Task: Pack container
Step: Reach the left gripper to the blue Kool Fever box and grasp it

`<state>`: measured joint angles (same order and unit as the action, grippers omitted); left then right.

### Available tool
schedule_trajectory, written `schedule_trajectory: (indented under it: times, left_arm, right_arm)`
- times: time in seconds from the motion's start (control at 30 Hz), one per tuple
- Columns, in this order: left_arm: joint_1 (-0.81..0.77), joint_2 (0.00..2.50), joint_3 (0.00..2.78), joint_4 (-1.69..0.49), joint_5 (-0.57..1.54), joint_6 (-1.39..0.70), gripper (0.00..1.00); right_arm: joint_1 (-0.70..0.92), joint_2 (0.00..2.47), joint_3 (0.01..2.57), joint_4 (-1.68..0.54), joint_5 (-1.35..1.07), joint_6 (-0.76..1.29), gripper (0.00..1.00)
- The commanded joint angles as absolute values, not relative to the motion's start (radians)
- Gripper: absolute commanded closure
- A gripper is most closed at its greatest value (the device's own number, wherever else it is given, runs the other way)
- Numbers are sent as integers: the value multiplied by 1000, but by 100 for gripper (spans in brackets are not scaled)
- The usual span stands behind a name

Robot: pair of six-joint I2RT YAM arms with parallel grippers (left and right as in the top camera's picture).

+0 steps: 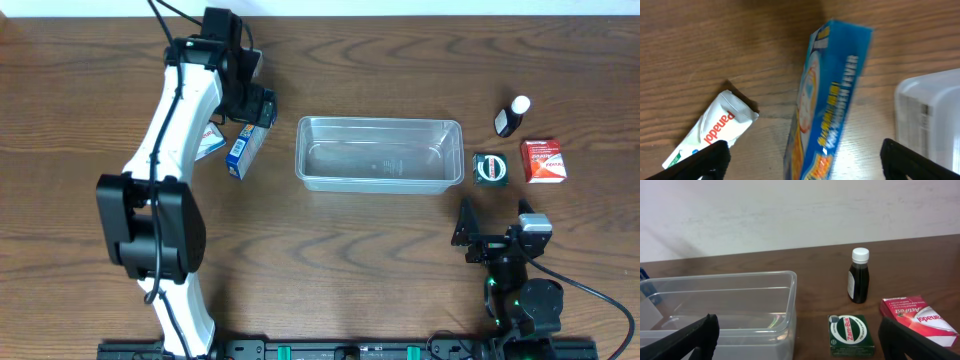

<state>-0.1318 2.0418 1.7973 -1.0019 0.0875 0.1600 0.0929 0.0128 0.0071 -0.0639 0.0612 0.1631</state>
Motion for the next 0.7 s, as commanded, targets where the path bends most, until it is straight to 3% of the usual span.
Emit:
schedule_trajectory:
  times: [0.0, 0.13, 0.2, 0.27, 0.67]
  left_arm:
    - [-129, 2063, 1792, -1003, 40, 175, 7]
    - [-129, 2088, 1788, -1005, 40, 175, 15]
    - [-129, 2093, 1788, -1005, 40, 175, 33]
    - [-129, 2094, 1788, -1005, 40, 170, 41]
    - [-133, 2094, 1733, -1007, 41, 133, 41]
  right_arm:
    - [85, 10, 6, -68, 63, 148, 1]
    - [85, 10, 6, -68, 63, 148, 1]
    - [85, 10, 6, -68, 63, 148, 1]
    - [85, 10, 6, -68, 63, 148, 1]
    - [85, 10, 6, -68, 63, 148, 1]
